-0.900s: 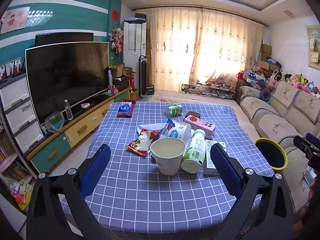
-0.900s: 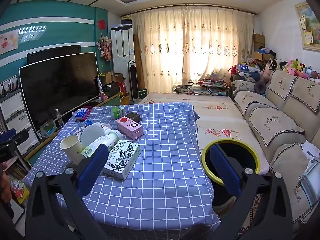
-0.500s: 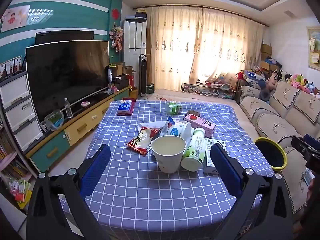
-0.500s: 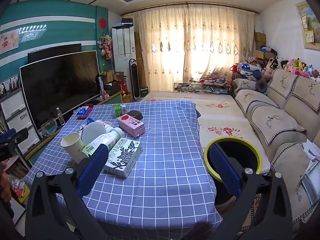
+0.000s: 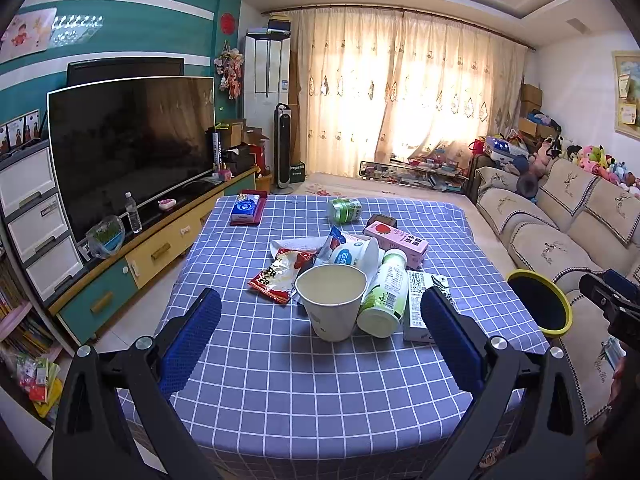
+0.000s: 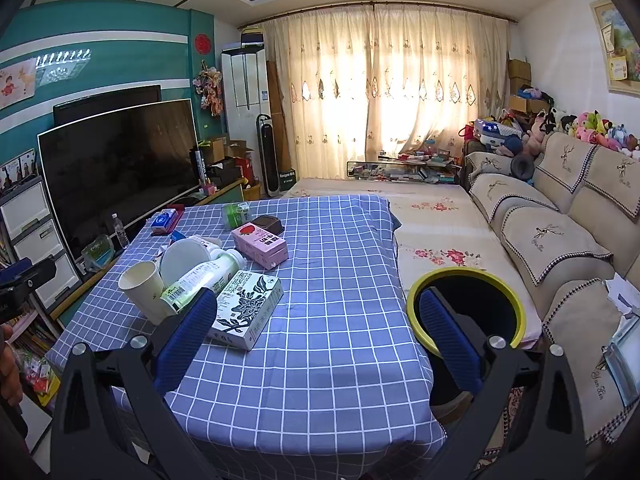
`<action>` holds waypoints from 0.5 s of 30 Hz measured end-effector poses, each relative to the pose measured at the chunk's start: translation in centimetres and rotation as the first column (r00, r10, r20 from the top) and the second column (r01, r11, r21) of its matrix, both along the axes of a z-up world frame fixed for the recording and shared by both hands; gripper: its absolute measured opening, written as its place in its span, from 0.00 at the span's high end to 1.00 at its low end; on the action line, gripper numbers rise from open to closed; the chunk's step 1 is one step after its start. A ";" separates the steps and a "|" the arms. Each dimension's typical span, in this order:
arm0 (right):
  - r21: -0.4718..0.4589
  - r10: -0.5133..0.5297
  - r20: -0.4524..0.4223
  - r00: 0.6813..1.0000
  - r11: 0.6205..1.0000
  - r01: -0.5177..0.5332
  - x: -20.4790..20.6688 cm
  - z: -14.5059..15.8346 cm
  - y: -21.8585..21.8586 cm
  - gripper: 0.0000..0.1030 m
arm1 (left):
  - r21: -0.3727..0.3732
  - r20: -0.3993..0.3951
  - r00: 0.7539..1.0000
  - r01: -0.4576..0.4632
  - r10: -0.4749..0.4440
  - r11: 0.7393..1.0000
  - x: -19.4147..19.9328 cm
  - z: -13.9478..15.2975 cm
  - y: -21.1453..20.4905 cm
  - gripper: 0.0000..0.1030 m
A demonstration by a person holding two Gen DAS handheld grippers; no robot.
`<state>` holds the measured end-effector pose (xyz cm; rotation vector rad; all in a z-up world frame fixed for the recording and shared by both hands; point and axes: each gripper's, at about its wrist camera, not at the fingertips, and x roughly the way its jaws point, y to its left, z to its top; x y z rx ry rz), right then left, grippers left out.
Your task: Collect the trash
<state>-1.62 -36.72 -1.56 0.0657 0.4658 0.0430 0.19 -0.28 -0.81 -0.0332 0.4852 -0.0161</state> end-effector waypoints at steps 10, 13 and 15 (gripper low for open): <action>0.005 -0.001 -0.012 1.000 1.000 0.001 0.2 -0.4 -0.1 0.06 | 0.001 -0.008 1.000 0.008 -0.008 1.000 0.2 -0.4 -0.3 0.05; 0.007 -0.001 -0.015 1.000 1.000 0.001 0.3 -0.6 -0.2 0.06 | 0.002 -0.009 1.000 0.010 -0.010 1.000 0.3 -0.5 -0.3 0.05; 0.007 -0.002 -0.015 1.000 1.000 0.002 0.3 -0.6 -0.2 0.06 | 0.001 -0.011 1.000 0.011 -0.011 1.000 0.3 -0.5 -0.3 0.05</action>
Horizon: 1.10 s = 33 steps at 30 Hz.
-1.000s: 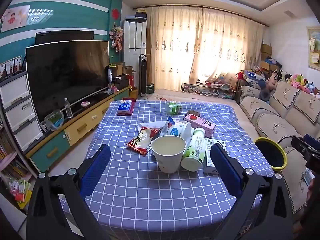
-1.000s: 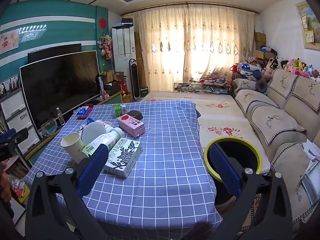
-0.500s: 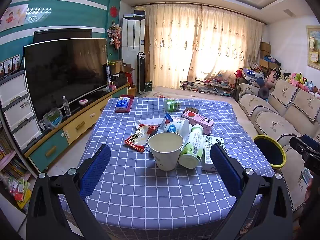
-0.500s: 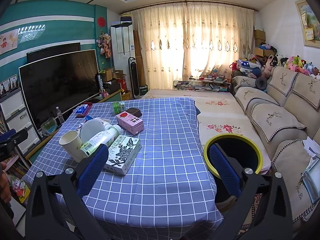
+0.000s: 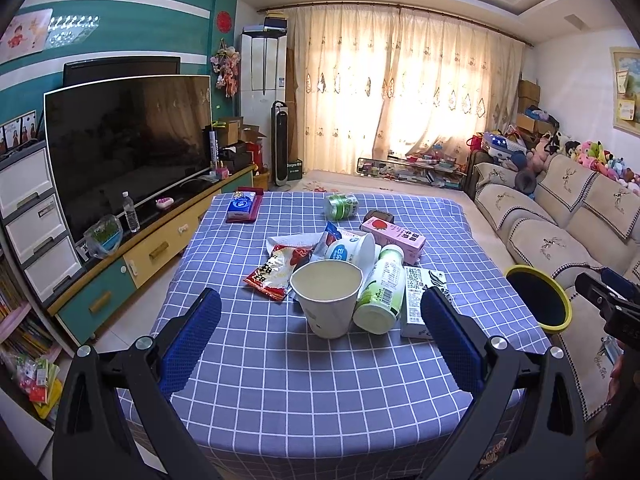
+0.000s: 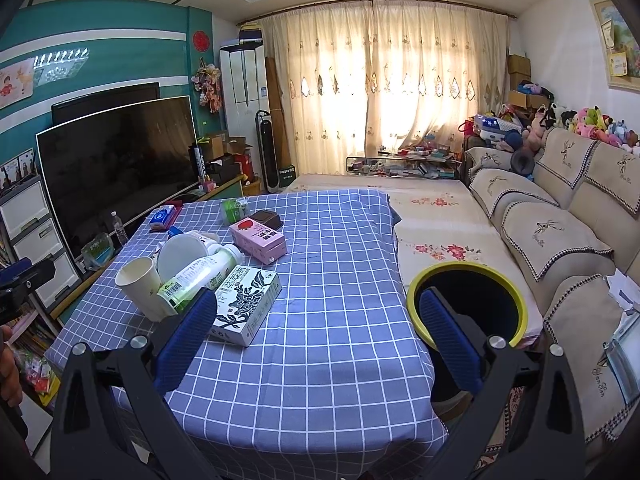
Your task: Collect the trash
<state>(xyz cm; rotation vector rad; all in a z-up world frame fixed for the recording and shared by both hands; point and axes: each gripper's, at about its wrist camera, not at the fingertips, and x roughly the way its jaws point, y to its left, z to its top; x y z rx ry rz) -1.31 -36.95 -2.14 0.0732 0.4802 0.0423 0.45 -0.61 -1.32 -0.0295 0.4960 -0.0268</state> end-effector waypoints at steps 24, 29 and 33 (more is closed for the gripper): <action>0.003 -0.002 -0.018 1.000 1.000 0.002 0.4 -0.9 -0.2 0.06 | -0.003 -0.021 1.000 0.013 -0.013 1.000 0.6 -0.9 -0.4 0.05; 0.004 -0.002 -0.021 1.000 1.000 0.003 0.3 -0.9 -0.3 0.06 | -0.002 -0.028 0.999 0.017 -0.017 1.000 0.8 -1.2 -0.6 0.05; 0.005 -0.003 -0.021 1.000 1.000 0.003 0.3 -1.0 -0.3 0.06 | 0.004 -0.028 0.999 0.018 -0.018 1.000 0.7 -1.2 -0.9 0.05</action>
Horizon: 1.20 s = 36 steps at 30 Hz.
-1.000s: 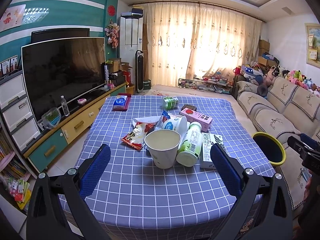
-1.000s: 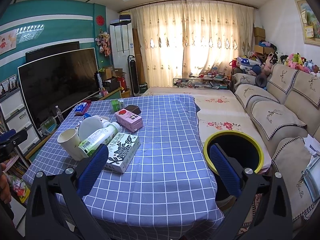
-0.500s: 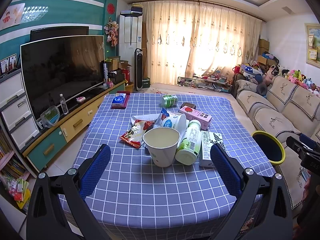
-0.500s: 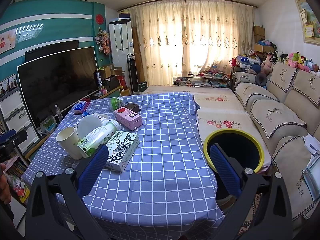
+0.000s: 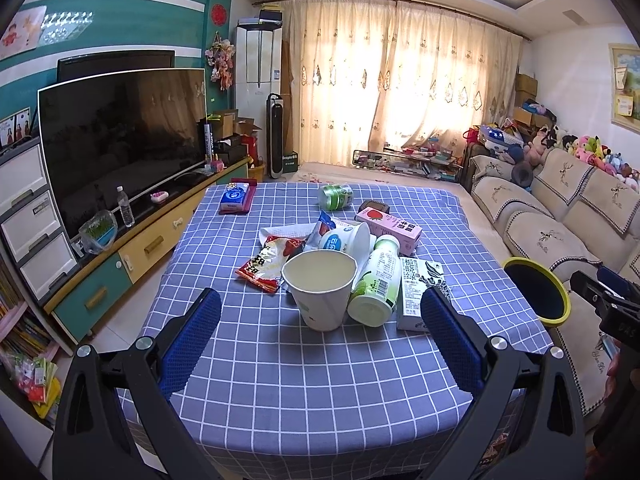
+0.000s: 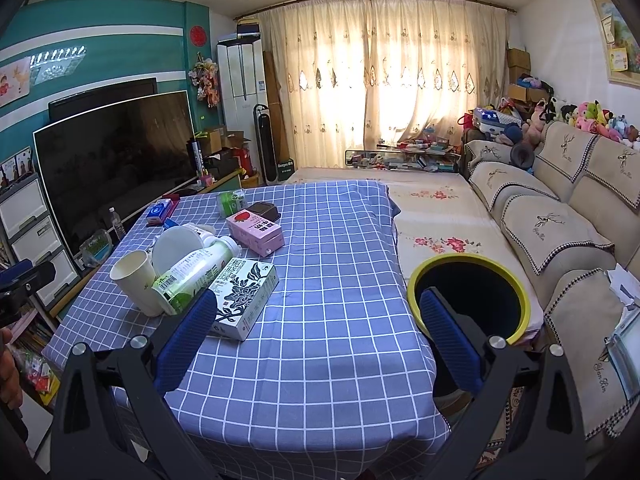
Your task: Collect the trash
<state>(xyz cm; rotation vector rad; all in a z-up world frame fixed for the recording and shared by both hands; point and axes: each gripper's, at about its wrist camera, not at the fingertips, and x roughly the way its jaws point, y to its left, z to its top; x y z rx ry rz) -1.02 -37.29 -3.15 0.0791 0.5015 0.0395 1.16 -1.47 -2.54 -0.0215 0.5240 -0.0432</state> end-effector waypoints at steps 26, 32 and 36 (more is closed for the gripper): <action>0.024 0.001 -0.036 0.999 1.000 0.000 0.7 -0.6 0.2 0.06 | -0.003 -0.006 1.000 -0.014 0.014 1.000 0.0 0.0 0.4 0.05; 0.051 0.054 -0.063 0.997 0.997 -0.051 2.0 -1.9 2.3 0.06 | -0.011 -0.021 0.999 -0.028 0.028 1.000 0.6 -0.5 1.4 0.05; 0.071 0.075 -0.066 0.995 0.995 -0.070 3.3 -2.8 4.2 0.06 | -0.022 -0.040 0.999 -0.031 0.030 0.999 1.3 -1.4 2.0 0.05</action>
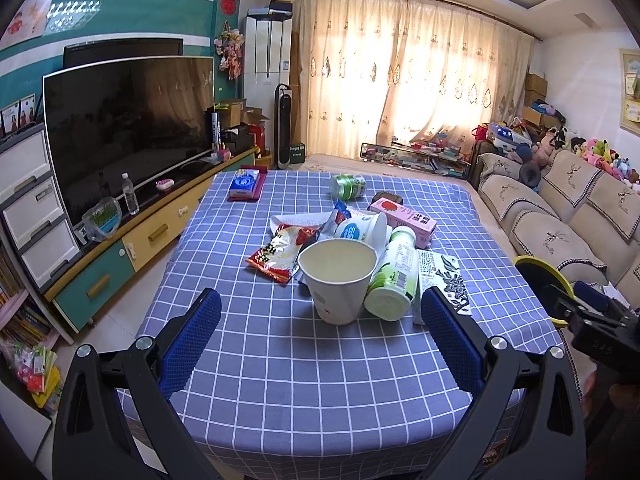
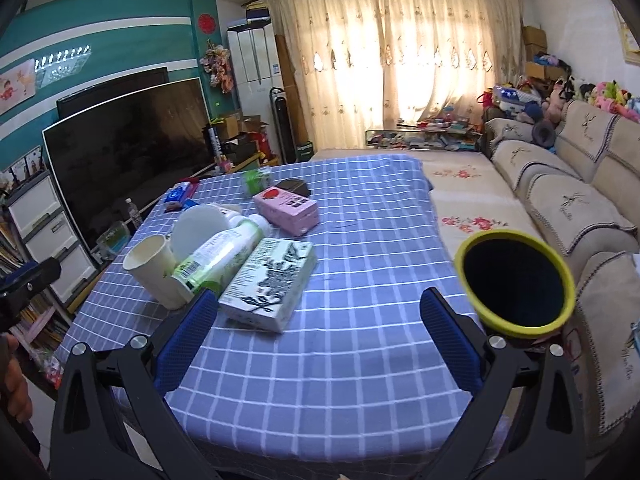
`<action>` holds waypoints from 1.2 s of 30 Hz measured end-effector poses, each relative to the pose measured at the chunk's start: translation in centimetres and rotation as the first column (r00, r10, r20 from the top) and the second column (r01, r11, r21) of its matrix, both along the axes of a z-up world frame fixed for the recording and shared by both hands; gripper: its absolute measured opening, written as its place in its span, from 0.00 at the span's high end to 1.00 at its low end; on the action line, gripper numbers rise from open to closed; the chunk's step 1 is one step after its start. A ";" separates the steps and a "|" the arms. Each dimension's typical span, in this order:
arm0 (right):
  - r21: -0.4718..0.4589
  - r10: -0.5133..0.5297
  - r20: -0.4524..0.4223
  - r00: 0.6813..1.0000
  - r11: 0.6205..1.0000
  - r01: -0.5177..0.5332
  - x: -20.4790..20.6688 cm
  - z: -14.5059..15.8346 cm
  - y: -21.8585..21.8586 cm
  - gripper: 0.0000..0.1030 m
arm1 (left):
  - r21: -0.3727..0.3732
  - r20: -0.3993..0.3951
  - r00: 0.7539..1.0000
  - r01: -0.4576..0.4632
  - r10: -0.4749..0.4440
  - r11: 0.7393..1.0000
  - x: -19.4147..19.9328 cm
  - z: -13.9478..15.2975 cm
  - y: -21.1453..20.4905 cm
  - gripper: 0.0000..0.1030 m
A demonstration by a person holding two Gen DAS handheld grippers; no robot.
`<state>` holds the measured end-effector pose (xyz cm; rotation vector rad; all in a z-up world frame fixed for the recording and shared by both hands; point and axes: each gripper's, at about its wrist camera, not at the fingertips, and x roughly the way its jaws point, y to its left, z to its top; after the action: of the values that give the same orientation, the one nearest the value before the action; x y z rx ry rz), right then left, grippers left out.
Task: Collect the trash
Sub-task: 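Grasp the white-and-black tea carton with the right tool, then carry the tea carton over the yellow bin and open the right tool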
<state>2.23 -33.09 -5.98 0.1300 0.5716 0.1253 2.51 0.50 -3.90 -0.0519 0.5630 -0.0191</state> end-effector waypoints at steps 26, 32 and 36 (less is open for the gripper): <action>-0.117 0.003 -0.230 0.973 0.993 -0.031 10.5 -8.2 8.3 0.11 | -0.043 -0.070 0.997 -0.030 0.027 0.999 3.7 -4.0 3.3 0.05; -0.118 -0.012 -0.233 0.972 0.993 -0.016 10.4 -8.6 7.1 0.28 | -0.047 -0.077 0.997 -0.033 0.029 0.998 3.9 -4.4 3.5 0.05; -0.082 0.009 -0.218 0.976 0.996 -0.027 9.8 -8.4 5.9 0.31 | -0.048 -0.085 0.996 -0.028 0.024 0.998 4.1 -4.8 3.4 0.05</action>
<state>12.00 -27.20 -14.41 0.0565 0.7958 0.1051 6.56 3.92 -8.71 -0.1085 0.6461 -0.0057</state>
